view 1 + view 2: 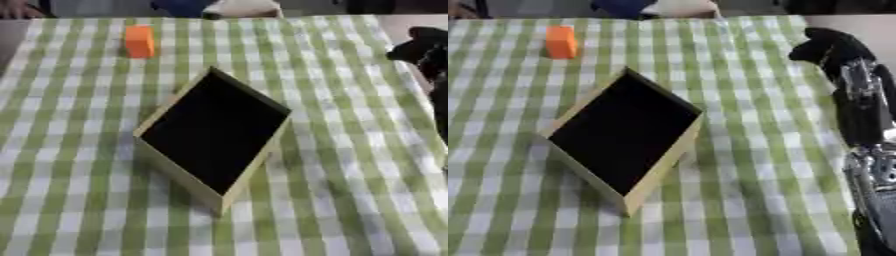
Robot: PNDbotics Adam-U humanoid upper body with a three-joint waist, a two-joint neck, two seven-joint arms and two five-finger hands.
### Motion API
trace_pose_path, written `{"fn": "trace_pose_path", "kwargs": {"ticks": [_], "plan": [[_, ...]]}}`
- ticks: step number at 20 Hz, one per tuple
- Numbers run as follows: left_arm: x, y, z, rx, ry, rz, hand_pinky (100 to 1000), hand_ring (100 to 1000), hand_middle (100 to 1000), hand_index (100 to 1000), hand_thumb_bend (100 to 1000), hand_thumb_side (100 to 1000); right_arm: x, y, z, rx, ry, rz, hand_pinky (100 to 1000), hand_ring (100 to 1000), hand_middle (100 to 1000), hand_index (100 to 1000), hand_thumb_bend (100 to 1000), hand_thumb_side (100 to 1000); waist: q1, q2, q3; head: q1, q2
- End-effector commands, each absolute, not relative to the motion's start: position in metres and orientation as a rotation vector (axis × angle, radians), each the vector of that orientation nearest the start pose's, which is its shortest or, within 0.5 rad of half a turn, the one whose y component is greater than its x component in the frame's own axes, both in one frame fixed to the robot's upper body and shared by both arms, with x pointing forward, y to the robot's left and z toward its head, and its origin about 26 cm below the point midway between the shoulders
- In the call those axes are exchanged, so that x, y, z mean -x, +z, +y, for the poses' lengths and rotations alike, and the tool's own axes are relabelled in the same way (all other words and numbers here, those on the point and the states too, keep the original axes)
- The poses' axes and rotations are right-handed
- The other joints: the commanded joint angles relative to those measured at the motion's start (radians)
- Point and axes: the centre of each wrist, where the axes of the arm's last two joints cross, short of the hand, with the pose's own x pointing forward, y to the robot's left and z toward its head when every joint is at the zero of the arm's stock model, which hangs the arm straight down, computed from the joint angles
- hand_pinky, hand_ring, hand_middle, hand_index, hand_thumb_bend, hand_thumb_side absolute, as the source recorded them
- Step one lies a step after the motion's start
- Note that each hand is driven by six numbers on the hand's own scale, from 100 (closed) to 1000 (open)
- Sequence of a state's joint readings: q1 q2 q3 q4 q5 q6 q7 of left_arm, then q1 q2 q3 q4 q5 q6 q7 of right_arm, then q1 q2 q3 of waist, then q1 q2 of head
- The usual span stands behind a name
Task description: Pick up objects on the table and place them in the box.
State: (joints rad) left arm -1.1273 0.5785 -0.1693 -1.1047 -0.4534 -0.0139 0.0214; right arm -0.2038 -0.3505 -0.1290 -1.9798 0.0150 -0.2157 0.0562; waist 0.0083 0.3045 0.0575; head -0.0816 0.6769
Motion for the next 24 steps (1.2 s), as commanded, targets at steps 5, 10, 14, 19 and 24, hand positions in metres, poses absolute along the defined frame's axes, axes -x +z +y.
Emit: {"fn": "trace_pose_path", "kwargs": {"ticks": [5, 10, 14, 19, 24], "plan": [[-0.467, 0.358, 0.263, -1.035, -1.065, -1.997, 819, 762, 756, 838, 604, 771, -0.289, 0.198, -0.307, 0.308, 0.458, -2.419, 822, 697, 632, 814, 100, 994, 0.012, -0.008, -0.023, 0.016, -0.037], [-0.47, 0.361, 0.258, -1.024, -1.254, -1.911, 851, 809, 804, 869, 712, 630, -0.29, 0.2, -0.307, 0.31, 0.46, -2.427, 822, 698, 632, 814, 100, 992, 0.019, -0.004, -0.044, 0.02, -0.061], [-0.47, 0.363, 0.254, -1.013, -1.375, -1.833, 859, 822, 832, 893, 767, 573, -0.29, 0.201, -0.306, 0.307, 0.46, -2.431, 822, 698, 631, 814, 100, 991, 0.02, -0.004, -0.051, 0.022, -0.066], [-0.471, 0.363, 0.251, -0.987, -1.475, -1.725, 861, 826, 839, 916, 763, 510, -0.29, 0.201, -0.306, 0.305, 0.46, -2.431, 822, 698, 631, 814, 100, 991, 0.02, -0.005, -0.052, 0.023, -0.061], [-0.473, 0.363, 0.251, -0.966, -1.502, -1.623, 860, 826, 812, 939, 724, 481, -0.29, 0.201, -0.306, 0.303, 0.46, -2.43, 822, 697, 630, 814, 100, 992, 0.02, -0.003, -0.054, 0.026, -0.058]]}}
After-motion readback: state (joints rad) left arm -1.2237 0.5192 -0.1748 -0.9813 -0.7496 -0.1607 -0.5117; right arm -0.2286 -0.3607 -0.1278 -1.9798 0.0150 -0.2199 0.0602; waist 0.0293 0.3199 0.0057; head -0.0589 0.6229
